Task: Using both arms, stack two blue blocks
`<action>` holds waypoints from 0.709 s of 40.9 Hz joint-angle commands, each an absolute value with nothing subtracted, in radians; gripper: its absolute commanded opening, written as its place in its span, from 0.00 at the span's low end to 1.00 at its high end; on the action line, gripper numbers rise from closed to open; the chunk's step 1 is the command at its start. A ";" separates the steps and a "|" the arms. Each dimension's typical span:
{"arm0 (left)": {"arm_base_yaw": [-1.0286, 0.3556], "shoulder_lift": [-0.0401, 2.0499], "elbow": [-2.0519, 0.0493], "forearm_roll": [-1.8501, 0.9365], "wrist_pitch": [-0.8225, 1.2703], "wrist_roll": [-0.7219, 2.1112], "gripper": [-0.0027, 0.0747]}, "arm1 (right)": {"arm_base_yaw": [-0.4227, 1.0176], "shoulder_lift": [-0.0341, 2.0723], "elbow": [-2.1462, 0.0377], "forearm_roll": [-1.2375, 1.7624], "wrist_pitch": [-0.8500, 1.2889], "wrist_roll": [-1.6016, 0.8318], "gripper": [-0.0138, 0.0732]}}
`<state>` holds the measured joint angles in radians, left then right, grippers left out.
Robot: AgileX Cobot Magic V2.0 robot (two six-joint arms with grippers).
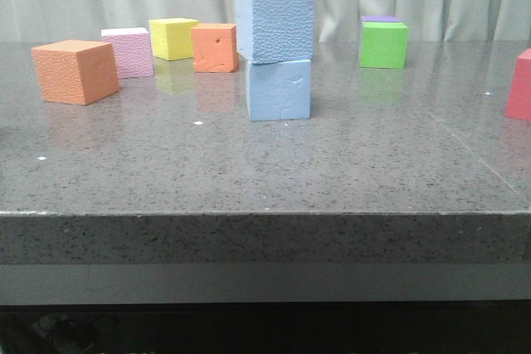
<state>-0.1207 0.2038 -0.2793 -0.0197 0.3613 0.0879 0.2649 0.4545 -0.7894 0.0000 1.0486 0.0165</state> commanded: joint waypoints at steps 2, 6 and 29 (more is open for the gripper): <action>-0.060 0.066 -0.114 -0.074 0.091 0.087 0.01 | 0.259 0.459 -0.813 -0.016 0.990 0.018 0.08; -0.047 -0.013 -0.016 -0.120 0.017 0.087 0.01 | 0.259 0.459 -0.813 -0.016 0.990 0.018 0.08; -0.047 -0.028 0.042 -0.124 0.007 0.049 0.01 | 0.259 0.457 -0.813 -0.016 0.991 0.018 0.08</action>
<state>-0.0506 -0.0048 0.0051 -0.1293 0.1036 0.0830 0.2649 0.4524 -0.7894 0.0000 1.0502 0.0165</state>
